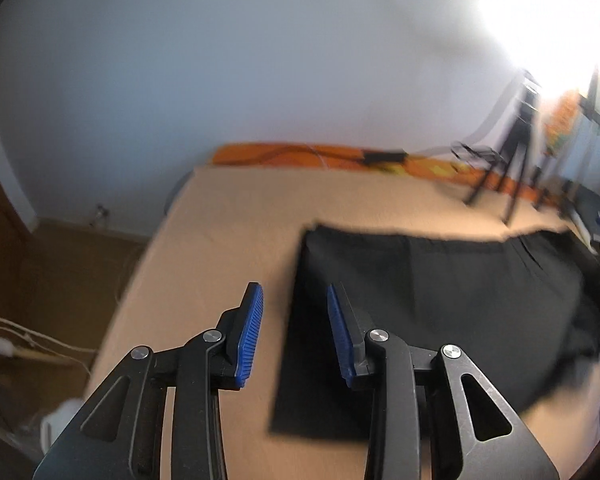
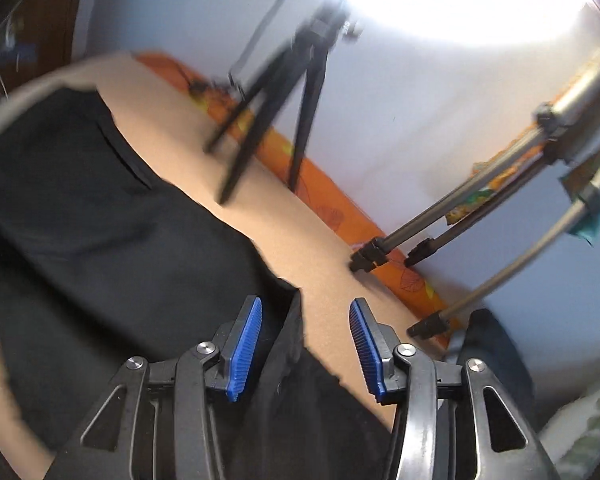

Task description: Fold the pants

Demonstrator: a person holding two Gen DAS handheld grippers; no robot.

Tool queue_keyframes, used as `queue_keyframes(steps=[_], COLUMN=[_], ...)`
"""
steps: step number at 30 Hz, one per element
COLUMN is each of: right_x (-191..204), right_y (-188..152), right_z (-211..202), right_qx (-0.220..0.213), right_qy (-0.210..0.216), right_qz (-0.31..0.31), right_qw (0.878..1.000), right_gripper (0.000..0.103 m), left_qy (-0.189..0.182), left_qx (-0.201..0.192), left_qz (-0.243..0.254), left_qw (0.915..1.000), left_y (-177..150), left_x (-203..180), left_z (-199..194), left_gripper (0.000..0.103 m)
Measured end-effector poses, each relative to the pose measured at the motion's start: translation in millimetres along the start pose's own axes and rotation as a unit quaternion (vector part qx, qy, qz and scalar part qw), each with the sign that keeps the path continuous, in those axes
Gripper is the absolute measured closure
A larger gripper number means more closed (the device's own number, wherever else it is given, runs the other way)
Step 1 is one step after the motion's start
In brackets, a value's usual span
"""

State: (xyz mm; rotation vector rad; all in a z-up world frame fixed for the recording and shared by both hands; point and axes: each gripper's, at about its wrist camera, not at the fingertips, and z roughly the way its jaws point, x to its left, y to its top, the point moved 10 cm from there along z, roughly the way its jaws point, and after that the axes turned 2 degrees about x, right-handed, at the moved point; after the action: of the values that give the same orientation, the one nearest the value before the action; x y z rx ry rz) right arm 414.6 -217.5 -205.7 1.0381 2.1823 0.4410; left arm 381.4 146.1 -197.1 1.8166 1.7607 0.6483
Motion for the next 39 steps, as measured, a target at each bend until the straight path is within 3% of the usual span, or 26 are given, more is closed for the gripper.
queue_keyframes(steps=[2, 5, 9, 12, 17, 19, 20, 24, 30, 34, 39], right_x=[17, 50, 90, 118, 142, 148, 148, 138, 123, 129, 132], right_y=[-3, -14, -30, -41, -45, -46, -47, -47, -52, -57, -64], right_z=[-22, -51, -57, -53, -31, -26, -24, -30, -45, -47, -51], right_qx=[-0.012, -0.023, -0.014, -0.004, 0.019, 0.026, 0.031, 0.028, 0.019, 0.024, 0.031], right_qy=[0.023, 0.077, 0.125, 0.139, 0.134, 0.132, 0.129, 0.130, 0.138, 0.147, 0.149], right_qz=[-0.001, -0.001, -0.007, -0.028, -0.050, -0.059, -0.060, -0.038, -0.015, -0.023, -0.030], right_qw=[1.000, 0.997, 0.992, 0.990, 0.990, 0.989, 0.989, 0.990, 0.990, 0.989, 0.988], right_gripper=[0.051, 0.050, 0.048, 0.046, 0.044, 0.052, 0.075, 0.092, 0.096, 0.096, 0.096], left_qy=[-0.014, -0.031, -0.048, -0.041, -0.038, -0.033, -0.024, 0.047, 0.128, 0.152, 0.128], left_qx=[0.005, 0.009, 0.021, 0.022, 0.013, 0.006, 0.002, -0.014, -0.033, -0.020, -0.022], left_qz=[0.026, 0.061, 0.092, 0.099, 0.065, 0.055, 0.056, 0.060, 0.003, -0.014, -0.011], left_qw=[0.9995, 0.9976, 0.9944, 0.9940, 0.9970, 0.9979, 0.9981, 0.9970, 0.9913, 0.9881, 0.9915], left_y=[-26, -57, -80, -83, -74, -68, -66, -54, -48, -58, -58], left_x=[-18, -46, -75, -84, -90, -90, -89, -68, 6, 37, 27], left_z=[-8, -18, -20, -17, -11, -8, -7, -7, -26, -31, -40], left_gripper=[0.070, 0.054, 0.051, 0.051, 0.051, 0.051, 0.051, 0.051, 0.051, 0.051, 0.051])
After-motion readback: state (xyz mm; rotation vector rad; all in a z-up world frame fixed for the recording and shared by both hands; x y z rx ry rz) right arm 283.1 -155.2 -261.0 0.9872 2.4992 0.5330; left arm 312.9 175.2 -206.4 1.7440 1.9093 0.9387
